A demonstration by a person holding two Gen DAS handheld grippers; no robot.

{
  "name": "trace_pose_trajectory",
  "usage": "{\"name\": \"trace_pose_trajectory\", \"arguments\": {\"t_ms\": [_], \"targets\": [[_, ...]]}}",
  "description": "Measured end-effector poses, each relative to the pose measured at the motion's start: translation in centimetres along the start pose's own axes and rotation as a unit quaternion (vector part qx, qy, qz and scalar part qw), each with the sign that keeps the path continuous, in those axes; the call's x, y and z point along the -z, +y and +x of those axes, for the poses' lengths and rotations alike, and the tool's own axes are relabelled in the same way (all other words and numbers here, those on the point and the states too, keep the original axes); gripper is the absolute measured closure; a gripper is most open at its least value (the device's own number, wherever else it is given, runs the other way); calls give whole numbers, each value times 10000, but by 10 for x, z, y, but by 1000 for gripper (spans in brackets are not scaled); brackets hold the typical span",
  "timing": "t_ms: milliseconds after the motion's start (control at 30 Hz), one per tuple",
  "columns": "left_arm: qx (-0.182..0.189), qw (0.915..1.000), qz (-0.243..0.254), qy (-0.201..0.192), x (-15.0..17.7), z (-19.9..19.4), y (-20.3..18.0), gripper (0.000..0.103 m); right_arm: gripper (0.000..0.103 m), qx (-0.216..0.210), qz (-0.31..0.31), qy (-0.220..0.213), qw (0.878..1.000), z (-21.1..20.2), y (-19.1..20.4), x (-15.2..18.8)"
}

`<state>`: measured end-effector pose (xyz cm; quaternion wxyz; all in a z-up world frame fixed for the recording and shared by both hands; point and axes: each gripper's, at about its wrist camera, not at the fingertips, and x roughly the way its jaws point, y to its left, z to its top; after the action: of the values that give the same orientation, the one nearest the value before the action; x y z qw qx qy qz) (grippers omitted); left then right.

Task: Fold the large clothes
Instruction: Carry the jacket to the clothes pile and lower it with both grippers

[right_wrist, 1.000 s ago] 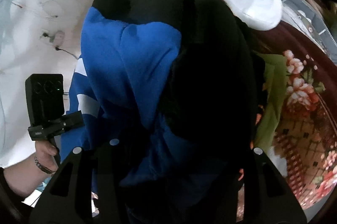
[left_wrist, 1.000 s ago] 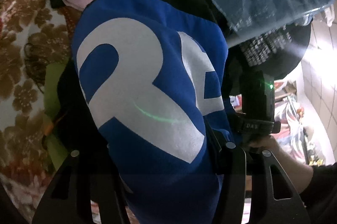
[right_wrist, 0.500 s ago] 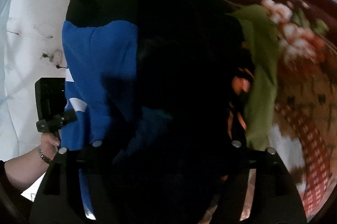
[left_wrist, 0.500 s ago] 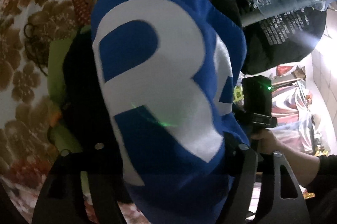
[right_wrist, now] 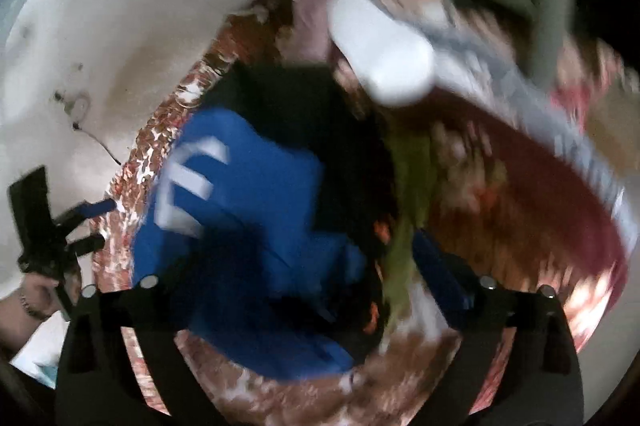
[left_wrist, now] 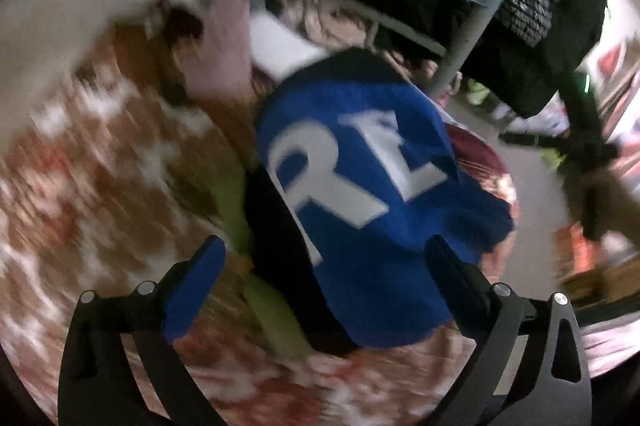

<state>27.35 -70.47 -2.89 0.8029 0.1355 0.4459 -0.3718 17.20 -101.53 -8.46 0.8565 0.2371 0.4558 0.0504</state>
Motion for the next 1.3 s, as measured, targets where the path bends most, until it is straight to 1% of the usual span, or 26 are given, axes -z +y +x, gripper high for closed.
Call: {"name": "trace_pose_trajectory", "arguments": {"t_ms": [33,67,100,133,167,233,300,367,433,500,533,567,600,633,700,767,833,967,1100,1133,1200,1233,1300], "targets": [[-223,9995,196,-64,-6,0,-12,5,6,93,-197,-100,9997,2,19,-15],[-401,9985,359,-76,-10,2,-21,5,6,191,-353,-158,9991,14,29,-27],[-555,9969,550,-71,-13,7,-32,5,6,259,-478,-187,9983,11,46,-34],[-583,9957,718,-109,-17,12,-41,5,6,276,-651,-179,9973,18,64,-44],[-530,9950,836,-143,-19,17,-50,5,6,284,-760,-163,9966,32,74,-51],[-416,9929,1104,-135,-27,31,-69,5,6,496,-877,-117,9948,58,85,-59],[-305,9916,1247,-178,-33,39,-78,5,6,628,-978,16,9932,74,92,-64],[-130,9906,1363,-73,-35,51,-85,5,6,657,-1001,78,9928,84,92,-69],[-116,9893,1450,97,-31,65,-88,5,6,611,-955,159,9934,96,86,-69],[-128,9890,1384,512,-21,88,-78,6,6,659,-937,334,9929,105,80,-67],[-126,9892,1374,494,-17,90,-74,5,6,739,-951,416,9918,111,76,-66],[-192,9886,1429,436,-11,92,-69,5,6,781,-954,475,9912,113,73,-64],[-294,9875,1482,443,-6,93,-65,5,6,845,-962,580,9901,118,65,-62],[-377,9870,1490,470,0,95,-60,5,6,845,-949,597,9901,120,58,-62],[-330,9881,1428,475,4,94,-55,5,5,683,-824,610,9924,121,40,-59],[-279,9883,1431,460,4,93,-53,5,5,659,-750,671,9927,124,28,-56],[-314,9866,1524,488,3,94,-60,5,5,639,-728,714,9927,127,17,-50],[-411,9833,1686,551,8,95,-76,5,5,425,-246,675,9965,121,-5,-44],[-616,9805,1710,744,6,95,-83,5,5,400,-37,458,9981,94,0,-35],[-641,9814,1633,783,2,93,-83,5,5,443,-38,362,9984,84,4,-32],[-638,9849,1395,809,-4,86,-81,5,5,678,-105,117,9976,62,15,-26],[-631,9869,1264,781,-5,80,-81,5,5,750,-160,7,9971,52,21,-23],[-643,9906,1055,591,-7,61,-83,5,5,882,-289,-219,9954,30,36,-13]]}}
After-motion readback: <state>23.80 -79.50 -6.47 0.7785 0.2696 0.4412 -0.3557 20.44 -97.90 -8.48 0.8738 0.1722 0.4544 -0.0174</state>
